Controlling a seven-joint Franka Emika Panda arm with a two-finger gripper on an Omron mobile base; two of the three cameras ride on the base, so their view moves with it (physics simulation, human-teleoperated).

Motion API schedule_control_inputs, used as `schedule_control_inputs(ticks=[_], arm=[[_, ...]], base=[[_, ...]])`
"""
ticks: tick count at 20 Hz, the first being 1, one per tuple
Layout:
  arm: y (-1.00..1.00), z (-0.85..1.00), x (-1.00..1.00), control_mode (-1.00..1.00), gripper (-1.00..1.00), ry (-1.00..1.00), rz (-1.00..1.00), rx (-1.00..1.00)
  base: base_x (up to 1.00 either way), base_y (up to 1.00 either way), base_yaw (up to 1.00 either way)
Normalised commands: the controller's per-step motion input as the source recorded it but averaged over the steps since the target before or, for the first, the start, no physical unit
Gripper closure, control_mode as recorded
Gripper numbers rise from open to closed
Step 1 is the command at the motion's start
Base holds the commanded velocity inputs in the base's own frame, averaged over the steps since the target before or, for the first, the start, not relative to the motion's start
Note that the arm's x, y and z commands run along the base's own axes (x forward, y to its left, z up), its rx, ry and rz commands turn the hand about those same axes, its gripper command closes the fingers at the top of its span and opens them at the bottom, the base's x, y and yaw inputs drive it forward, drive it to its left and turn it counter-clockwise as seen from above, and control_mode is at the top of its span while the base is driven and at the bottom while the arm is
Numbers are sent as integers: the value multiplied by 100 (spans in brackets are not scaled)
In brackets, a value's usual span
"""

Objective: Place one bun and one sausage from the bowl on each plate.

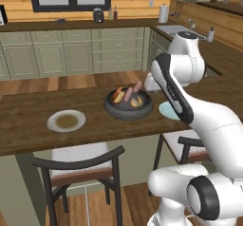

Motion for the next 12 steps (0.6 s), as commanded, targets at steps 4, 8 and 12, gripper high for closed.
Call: schedule_control_inputs(ticks=[4,8,12], arm=[[0,-13,100,-100,-100,4,0,2],[0,-28,100,-100,-100,13,0,4],[0,-43,92,-100,-100,11,0,1]], base=[[0,0,0],[0,0,0],[0,0,0]])
